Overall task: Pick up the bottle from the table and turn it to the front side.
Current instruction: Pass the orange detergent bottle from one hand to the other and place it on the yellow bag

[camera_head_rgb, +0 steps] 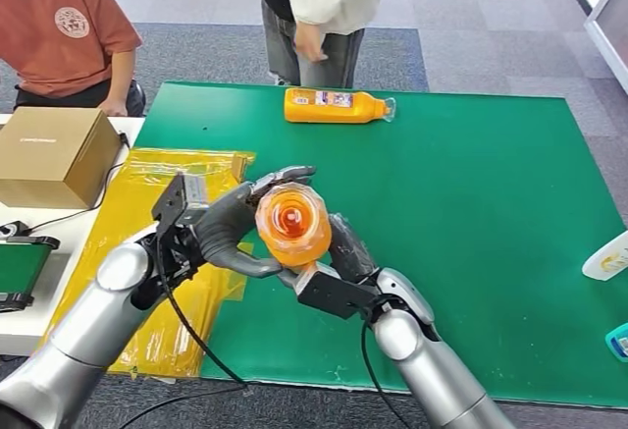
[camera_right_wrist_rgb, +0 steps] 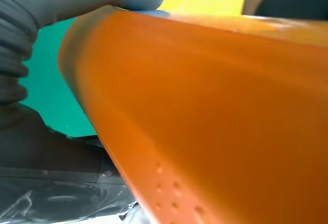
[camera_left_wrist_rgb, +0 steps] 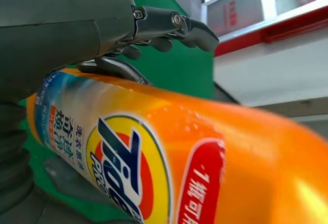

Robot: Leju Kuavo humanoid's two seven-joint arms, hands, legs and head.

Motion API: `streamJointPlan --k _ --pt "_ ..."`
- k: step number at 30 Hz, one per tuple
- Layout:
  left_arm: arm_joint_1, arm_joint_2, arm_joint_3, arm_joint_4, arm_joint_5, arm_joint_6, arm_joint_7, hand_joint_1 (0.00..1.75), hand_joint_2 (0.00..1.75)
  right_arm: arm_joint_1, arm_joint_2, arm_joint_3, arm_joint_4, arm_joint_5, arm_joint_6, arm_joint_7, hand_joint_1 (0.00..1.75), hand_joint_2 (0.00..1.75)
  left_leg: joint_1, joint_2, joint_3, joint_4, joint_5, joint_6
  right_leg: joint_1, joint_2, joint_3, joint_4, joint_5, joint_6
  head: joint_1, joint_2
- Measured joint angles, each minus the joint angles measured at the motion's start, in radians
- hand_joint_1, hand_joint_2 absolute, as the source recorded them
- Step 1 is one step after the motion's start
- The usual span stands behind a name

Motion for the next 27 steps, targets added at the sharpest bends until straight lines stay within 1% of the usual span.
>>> streamJointPlan --k 6,10,11,14,15,23,27 --pt "-0.082 0.051 -0.074 0.041 -0.013 -0.041 0.020 0.00 1.75 -0.019 0.002 0.004 0.047 0.007 0.002 0.000 1.75 1.75 0.000 0.000 0.000 0.000 0.000 0.000 0.000 0.000 0.000 0.000 0.000 0.000 0.000 0.000" --pt "-0.120 0.070 -0.110 0.057 -0.015 -0.048 0.021 0.00 1.75 -0.033 0.004 0.008 0.068 0.006 0.003 0.000 1.75 1.75 0.000 0.000 0.000 0.000 0.000 0.000 0.000 0.000 0.000 0.000 0.000 0.000 0.000 0.000" --pt "-0.125 0.072 -0.115 0.059 -0.015 -0.048 0.021 0.03 1.75 -0.035 0.005 0.008 0.071 0.006 0.003 0.000 1.75 1.75 0.000 0.000 0.000 0.000 0.000 0.000 0.000 0.000 0.000 0.000 0.000 0.000 0.000 0.000" --pt "-0.132 0.074 -0.123 0.064 -0.021 -0.043 0.018 1.34 1.75 -0.040 0.007 0.008 0.081 0.003 0.004 -0.001 1.75 1.75 0.000 0.000 0.000 0.000 0.000 0.000 0.000 0.000 0.000 0.000 0.000 0.000 0.000 0.000" --pt "-0.132 0.074 -0.124 0.065 -0.025 -0.039 0.014 1.75 1.75 -0.041 0.007 0.008 0.084 0.001 0.004 -0.002 1.75 1.75 0.000 0.000 0.000 0.000 0.000 0.000 0.000 0.000 0.000 0.000 0.000 0.000 0.000 0.000" --pt "-0.110 0.072 -0.125 0.066 -0.050 0.017 -0.026 1.75 1.75 -0.049 0.009 0.009 0.100 -0.005 0.005 -0.001 1.75 1.75 0.000 0.000 0.000 0.000 0.000 0.000 0.000 0.000 -0.001 0.000 0.000 0.000 0.000 0.000" --pt "-0.083 0.065 -0.114 0.057 -0.080 0.069 -0.047 1.75 1.75 -0.048 0.009 0.011 0.102 -0.004 0.005 0.003 1.75 1.75 0.000 0.000 0.000 0.000 0.000 0.000 0.000 0.000 -0.001 0.000 0.000 0.000 0.000 0.000"
